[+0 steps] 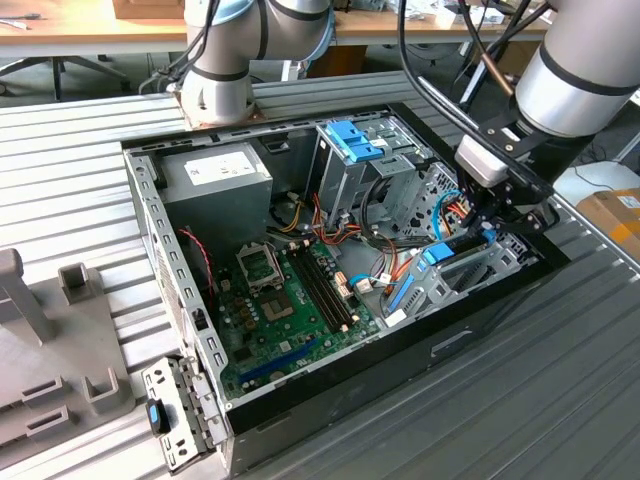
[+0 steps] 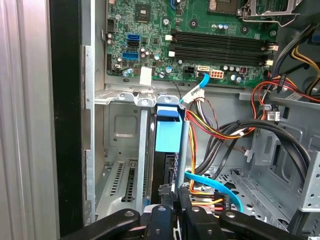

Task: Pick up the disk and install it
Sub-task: 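Insert the first disk wire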

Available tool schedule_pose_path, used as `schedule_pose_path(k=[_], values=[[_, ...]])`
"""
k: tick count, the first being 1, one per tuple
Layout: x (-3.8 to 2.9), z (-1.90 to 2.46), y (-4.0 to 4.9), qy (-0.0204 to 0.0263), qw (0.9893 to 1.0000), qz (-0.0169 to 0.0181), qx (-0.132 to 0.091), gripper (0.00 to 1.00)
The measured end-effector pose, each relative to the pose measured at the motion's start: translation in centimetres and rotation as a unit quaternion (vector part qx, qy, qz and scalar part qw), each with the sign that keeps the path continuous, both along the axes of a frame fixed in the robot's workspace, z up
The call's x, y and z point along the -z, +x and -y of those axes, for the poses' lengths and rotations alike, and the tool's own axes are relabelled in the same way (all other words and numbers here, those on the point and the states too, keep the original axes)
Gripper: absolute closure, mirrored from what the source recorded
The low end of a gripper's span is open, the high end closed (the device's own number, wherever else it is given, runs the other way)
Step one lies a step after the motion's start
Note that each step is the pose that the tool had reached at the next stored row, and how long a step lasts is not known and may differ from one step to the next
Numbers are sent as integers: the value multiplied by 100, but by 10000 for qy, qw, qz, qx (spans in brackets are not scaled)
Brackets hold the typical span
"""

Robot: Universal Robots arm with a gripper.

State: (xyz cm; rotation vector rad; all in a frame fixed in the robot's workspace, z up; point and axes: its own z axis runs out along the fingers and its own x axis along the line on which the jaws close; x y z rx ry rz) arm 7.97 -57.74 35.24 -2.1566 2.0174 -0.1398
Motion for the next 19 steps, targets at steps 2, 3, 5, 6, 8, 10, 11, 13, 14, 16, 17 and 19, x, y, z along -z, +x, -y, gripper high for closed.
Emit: schedule_pose_path(k=[2,3,5,6,8,10,11,13,14,16,17,19], values=[[4,1,1,0,10000,0,92,84],[4,1,2,1,9999,0,105,84],[5,0,1,1,9999,0,155,84],[4,1,1,0,9998,0,179,84],[4,1,1,-1,9998,0,180,84],[4,0,1,0,9998,0,180,84],[4,0,0,0,9998,0,181,84],[4,0,0,0,9998,0,181,84],[4,0,0,0,9998,0,181,84],[4,0,1,0,9998,0,181,84],[4,0,-2,0,9998,0,184,84],[4,0,-6,0,9998,0,190,84]])
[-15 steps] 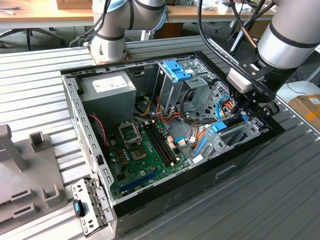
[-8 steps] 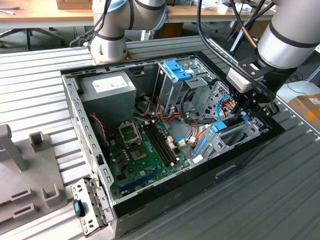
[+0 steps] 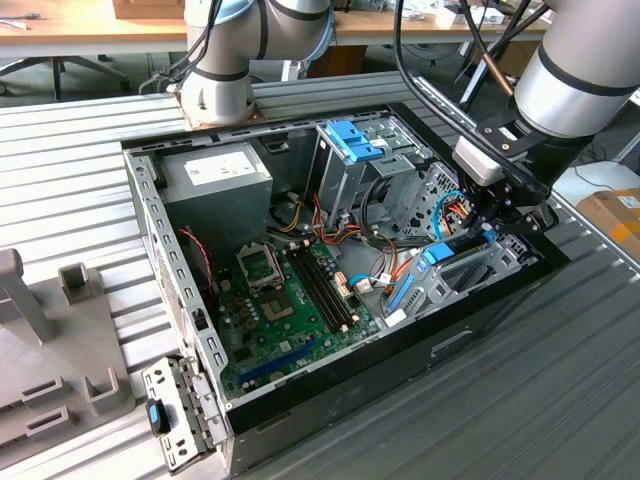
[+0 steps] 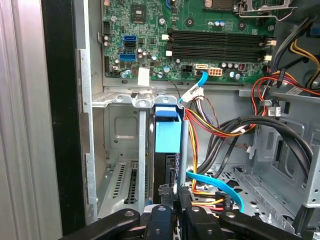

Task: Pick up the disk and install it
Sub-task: 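Insert the first disk wire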

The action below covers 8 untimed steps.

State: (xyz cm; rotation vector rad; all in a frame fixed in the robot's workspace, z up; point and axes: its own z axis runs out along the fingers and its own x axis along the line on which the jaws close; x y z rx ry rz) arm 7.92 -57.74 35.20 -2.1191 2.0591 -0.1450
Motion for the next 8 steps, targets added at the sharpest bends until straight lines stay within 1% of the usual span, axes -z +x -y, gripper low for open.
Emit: schedule_pose_path(k=[8], values=[[4,-1,-3,0,10000,0,34,84]])
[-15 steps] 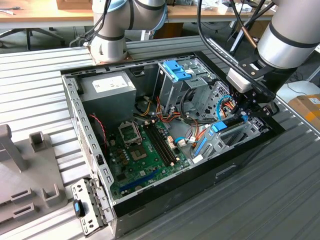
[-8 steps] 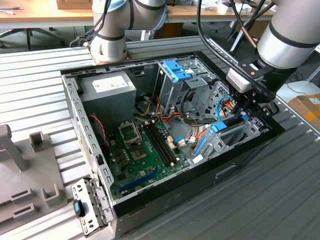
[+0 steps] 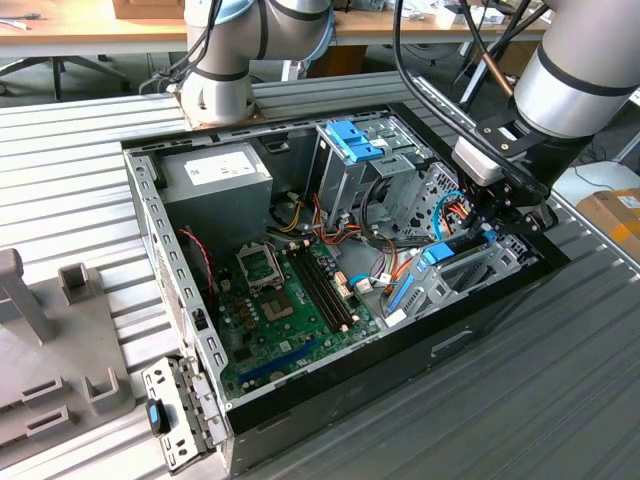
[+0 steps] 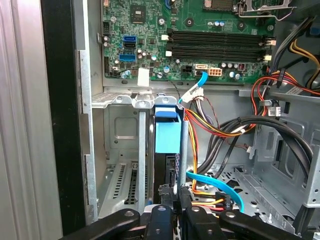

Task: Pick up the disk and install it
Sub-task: 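Insert the first disk wire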

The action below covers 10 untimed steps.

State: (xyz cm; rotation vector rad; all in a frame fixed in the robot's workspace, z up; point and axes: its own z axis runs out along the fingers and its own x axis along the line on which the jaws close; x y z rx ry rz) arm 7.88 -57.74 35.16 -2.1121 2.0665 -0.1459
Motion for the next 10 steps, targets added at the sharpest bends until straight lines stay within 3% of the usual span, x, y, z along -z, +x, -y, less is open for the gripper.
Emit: schedule_pose_path(k=[10], values=[[15,0,-27,-1,9998,0,189,84]])
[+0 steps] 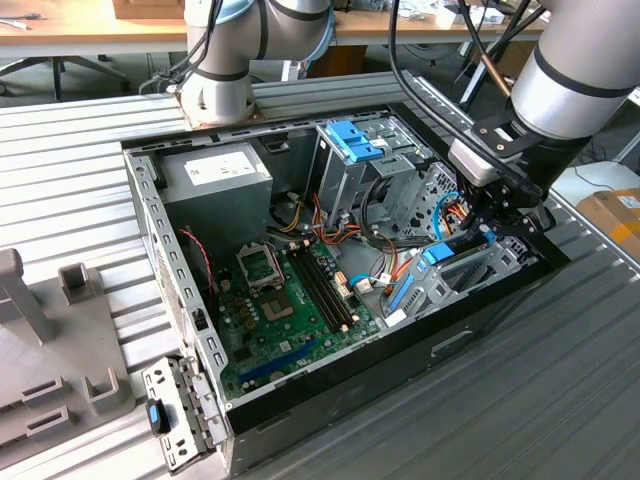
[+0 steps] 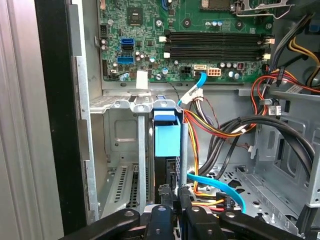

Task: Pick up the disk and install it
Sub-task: 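Insert the first disk wire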

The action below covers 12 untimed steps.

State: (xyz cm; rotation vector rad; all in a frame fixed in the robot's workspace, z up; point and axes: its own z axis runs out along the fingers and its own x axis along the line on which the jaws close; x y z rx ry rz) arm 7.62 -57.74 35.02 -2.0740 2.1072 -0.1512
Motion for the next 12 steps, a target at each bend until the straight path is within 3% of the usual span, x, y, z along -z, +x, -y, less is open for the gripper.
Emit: schedule_pose_path(k=[12], values=[[37,-10,1,0,10000,0,58,84]])
